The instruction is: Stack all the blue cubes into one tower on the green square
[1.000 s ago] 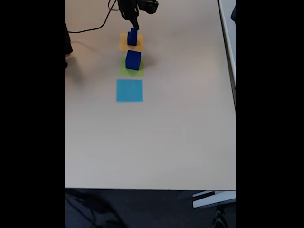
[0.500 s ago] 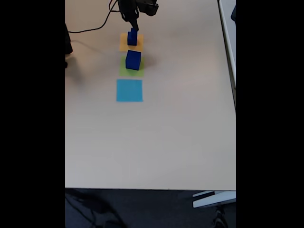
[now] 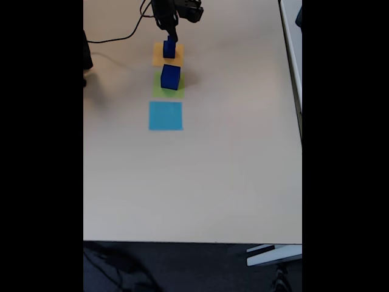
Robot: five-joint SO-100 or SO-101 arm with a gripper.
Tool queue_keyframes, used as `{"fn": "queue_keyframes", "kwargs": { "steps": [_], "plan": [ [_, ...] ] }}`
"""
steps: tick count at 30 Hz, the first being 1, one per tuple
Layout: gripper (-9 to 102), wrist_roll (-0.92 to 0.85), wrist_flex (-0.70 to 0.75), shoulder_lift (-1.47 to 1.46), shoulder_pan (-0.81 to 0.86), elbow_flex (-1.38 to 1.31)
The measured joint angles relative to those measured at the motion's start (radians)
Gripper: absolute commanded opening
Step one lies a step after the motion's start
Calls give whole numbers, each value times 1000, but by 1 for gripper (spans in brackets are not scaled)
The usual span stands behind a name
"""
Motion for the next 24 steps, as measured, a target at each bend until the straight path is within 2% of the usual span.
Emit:
{"fn": "queue_keyframes", "kwargs": {
  "steps": [18,24],
  "plan": [
    [12,0,0,-21,0,0],
    [4,0,0,-28,0,0]
  ]
}}
